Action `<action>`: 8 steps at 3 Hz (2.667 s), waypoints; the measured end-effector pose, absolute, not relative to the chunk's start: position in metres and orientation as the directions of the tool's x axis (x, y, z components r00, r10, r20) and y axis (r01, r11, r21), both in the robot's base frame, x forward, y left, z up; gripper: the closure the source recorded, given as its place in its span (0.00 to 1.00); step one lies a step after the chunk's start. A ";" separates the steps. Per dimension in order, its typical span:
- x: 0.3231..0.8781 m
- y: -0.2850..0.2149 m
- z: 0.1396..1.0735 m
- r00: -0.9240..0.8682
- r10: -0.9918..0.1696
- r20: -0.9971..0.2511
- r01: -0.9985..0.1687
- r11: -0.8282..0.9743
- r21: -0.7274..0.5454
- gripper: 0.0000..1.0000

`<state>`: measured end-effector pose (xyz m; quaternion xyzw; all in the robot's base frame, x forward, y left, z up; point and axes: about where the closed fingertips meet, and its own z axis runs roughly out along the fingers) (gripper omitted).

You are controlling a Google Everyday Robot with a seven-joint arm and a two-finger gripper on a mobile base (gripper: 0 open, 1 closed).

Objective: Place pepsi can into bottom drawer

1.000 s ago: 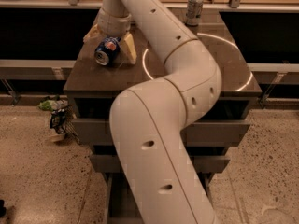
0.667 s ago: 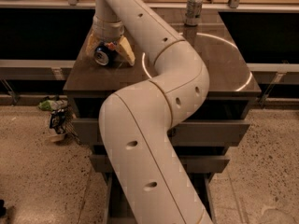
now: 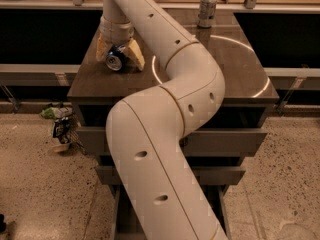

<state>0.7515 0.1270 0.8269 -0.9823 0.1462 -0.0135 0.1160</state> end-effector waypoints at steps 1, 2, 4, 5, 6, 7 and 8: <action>0.751 0.126 0.828 0.957 -0.291 -0.007 -0.285 -0.930 -0.232 0.37; 0.751 0.126 0.829 0.957 -0.291 -0.007 -0.285 -0.930 -0.232 0.51; 0.751 0.126 0.832 0.956 -0.292 -0.006 -0.286 -0.930 -0.231 0.74; 0.749 0.126 0.834 0.955 -0.297 -0.004 -0.290 -0.930 -0.224 1.00; 0.727 0.115 0.893 0.944 -0.327 0.048 -0.308 -0.923 -0.230 1.00; 0.726 0.117 0.945 0.933 -0.337 0.127 -0.279 -0.900 -0.336 1.00; 0.726 0.117 0.945 0.933 -0.337 0.127 -0.279 -0.900 -0.336 1.00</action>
Offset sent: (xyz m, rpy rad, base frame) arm -0.1447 -0.1383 0.0697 -0.1911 0.2613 -0.2271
